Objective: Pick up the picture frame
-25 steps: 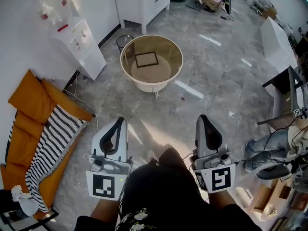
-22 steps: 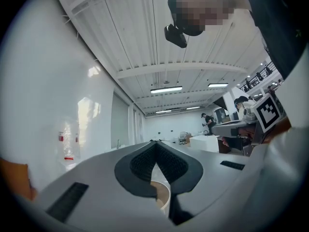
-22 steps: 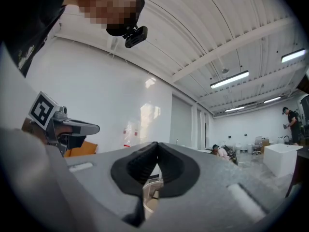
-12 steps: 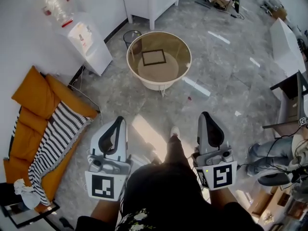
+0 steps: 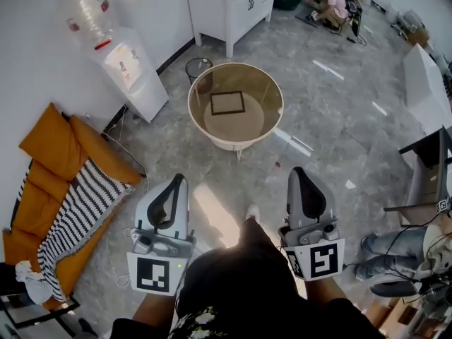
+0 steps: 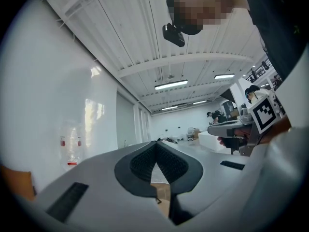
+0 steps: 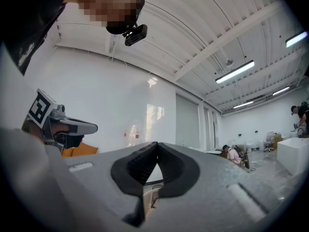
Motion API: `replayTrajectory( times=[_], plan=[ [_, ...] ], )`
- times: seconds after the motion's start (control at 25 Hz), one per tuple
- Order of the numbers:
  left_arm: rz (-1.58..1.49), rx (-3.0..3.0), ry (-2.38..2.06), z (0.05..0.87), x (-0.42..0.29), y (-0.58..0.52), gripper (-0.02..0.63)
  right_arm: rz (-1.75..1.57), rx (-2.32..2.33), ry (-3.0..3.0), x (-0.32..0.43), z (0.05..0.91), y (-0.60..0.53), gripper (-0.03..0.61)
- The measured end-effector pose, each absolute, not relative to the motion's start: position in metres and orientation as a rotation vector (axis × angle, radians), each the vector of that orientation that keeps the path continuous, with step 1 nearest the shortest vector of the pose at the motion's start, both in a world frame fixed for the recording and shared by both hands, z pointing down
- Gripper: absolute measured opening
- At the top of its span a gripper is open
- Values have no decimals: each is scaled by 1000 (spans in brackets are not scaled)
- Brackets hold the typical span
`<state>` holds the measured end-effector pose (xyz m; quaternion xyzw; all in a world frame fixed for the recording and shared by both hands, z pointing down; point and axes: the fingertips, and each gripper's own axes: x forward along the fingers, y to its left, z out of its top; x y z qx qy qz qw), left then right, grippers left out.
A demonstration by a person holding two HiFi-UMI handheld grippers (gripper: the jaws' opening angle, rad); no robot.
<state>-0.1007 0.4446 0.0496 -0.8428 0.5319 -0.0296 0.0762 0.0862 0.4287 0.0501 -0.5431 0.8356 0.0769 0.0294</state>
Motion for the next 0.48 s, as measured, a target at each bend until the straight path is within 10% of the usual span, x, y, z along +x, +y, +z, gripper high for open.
replayTrajectory(
  times=[0.48],
  plan=[
    [-132,-2489,1592,27,-39,372,14,245,-1608,2574,141,29,344,-5]
  ],
)
